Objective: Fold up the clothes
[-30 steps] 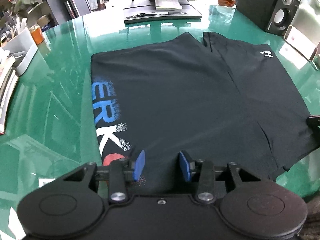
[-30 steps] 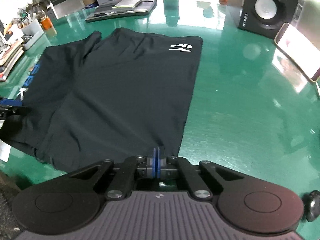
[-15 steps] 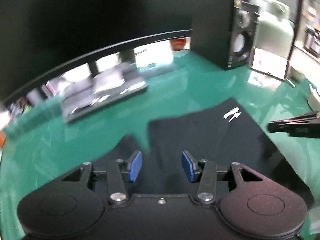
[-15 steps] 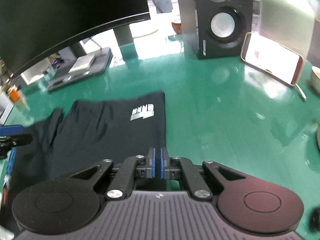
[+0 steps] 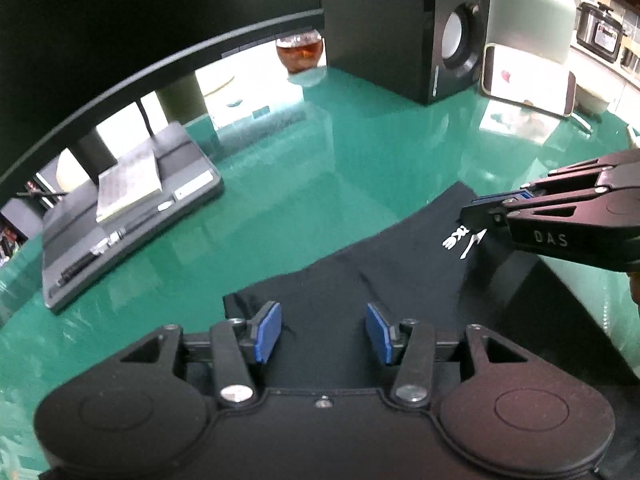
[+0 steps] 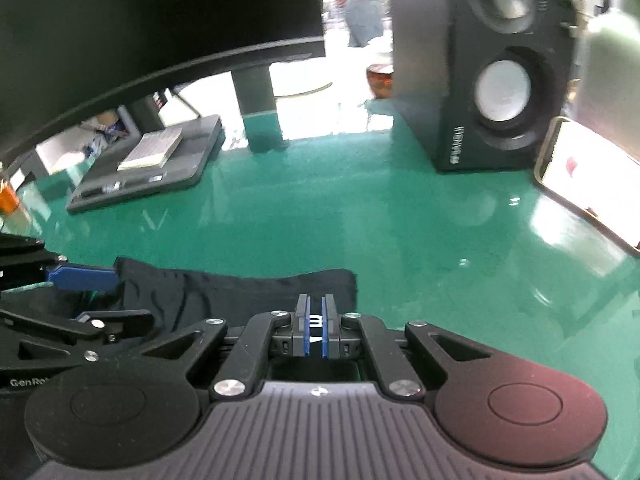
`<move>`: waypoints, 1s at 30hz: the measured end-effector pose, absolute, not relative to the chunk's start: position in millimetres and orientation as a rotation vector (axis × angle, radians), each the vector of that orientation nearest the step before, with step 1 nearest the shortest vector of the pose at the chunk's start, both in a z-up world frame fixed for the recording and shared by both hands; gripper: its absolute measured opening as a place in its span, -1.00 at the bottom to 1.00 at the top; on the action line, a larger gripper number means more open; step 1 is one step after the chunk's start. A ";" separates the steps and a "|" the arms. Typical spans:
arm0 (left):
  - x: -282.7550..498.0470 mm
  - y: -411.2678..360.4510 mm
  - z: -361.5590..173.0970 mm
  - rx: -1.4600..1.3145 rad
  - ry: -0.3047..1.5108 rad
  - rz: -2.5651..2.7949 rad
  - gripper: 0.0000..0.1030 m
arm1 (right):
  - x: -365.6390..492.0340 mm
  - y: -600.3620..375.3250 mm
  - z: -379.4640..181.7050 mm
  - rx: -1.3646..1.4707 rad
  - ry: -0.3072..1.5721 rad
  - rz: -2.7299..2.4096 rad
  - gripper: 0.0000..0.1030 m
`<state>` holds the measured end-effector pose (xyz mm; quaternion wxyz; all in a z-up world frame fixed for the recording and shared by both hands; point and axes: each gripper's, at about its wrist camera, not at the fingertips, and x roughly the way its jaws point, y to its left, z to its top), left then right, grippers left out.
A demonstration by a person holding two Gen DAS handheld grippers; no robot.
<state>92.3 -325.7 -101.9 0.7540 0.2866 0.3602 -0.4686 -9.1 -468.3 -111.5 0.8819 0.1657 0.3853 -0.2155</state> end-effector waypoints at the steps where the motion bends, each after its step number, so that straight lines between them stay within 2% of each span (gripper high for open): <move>1: 93.1 -325.0 -104.6 0.624 0.792 -1.020 0.01 | -7.9 -468.2 -113.1 0.339 0.806 -0.450 -0.94; 12: 102.1 -320.0 -107.3 0.562 0.833 -0.981 0.28 | 4.2 -475.8 -115.6 0.263 0.800 -0.454 -0.97; 23: 105.8 -321.7 -98.7 0.549 0.792 -0.958 0.31 | -14.3 -482.5 -108.2 0.360 0.766 -0.453 -0.89; 30: 113.6 -322.7 -107.6 0.553 0.827 -0.908 0.56 | -2.0 -475.3 -114.9 0.299 0.796 -0.444 -0.90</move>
